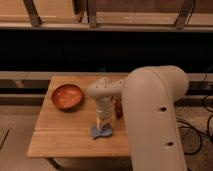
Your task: Wipe the white sponge on the table
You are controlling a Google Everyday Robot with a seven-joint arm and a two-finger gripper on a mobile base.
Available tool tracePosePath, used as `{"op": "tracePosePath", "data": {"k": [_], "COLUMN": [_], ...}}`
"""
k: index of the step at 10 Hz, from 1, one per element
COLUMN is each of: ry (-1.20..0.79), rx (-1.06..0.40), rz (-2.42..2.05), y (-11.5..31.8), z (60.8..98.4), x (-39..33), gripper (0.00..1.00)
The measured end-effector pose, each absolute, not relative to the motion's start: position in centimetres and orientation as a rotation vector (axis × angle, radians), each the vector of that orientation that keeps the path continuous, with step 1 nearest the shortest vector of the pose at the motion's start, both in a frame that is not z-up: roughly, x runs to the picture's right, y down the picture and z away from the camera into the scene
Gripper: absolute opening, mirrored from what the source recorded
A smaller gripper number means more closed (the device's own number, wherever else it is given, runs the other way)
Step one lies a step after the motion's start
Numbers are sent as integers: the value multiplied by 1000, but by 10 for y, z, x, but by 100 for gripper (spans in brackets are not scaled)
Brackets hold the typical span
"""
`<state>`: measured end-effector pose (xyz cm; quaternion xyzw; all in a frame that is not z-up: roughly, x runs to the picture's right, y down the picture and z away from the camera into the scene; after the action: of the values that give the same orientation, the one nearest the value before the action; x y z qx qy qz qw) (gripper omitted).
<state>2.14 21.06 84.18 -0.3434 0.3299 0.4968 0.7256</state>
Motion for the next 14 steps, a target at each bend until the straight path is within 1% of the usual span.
{"op": "tracePosePath", "data": {"k": [3, 7, 11, 14], "ry": [621, 520, 405, 302], "rx": [-668, -602, -608, -647], "rz": [1119, 1088, 970, 889], "y": [180, 145, 117, 110], "z": [872, 902, 935, 944], "x": [37, 36, -10, -69], "gripper": [0, 0, 0, 0]}}
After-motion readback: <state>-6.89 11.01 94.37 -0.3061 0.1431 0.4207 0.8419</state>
